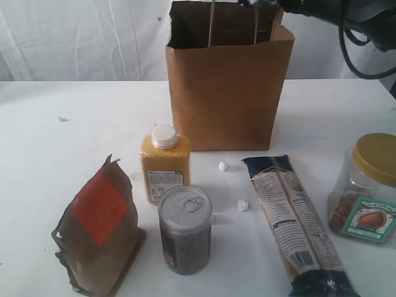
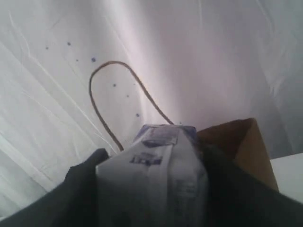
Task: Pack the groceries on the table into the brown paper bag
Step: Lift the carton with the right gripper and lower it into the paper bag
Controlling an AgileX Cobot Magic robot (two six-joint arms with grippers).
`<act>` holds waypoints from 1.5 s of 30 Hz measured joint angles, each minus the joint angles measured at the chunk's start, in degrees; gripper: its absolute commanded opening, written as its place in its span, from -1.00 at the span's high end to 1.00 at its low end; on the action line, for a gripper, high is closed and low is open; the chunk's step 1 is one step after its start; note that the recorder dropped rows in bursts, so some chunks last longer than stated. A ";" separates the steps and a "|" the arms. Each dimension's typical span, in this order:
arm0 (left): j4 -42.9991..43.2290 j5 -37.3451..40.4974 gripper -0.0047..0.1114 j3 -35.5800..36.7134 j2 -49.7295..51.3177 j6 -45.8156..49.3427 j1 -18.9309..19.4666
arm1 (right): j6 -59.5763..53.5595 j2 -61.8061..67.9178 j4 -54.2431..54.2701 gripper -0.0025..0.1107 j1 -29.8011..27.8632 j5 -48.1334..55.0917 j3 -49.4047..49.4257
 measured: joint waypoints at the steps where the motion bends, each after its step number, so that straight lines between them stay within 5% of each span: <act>1: 0.00 0.00 0.92 0.00 0.00 0.00 0.00 | 0.00 0.59 0.00 0.53 0.00 -0.61 0.00; 11: 0.00 0.00 0.92 0.00 0.00 0.00 0.00 | 0.00 1.09 0.00 0.52 0.00 -1.50 0.00; 18: 0.00 0.00 0.92 0.00 0.00 0.00 0.00 | 0.00 1.45 -1.60 0.29 0.00 0.27 -0.24; 45: 0.00 0.00 0.92 0.00 0.00 0.00 0.00 | -6.56 4.94 -2.35 0.04 0.00 2.32 -0.48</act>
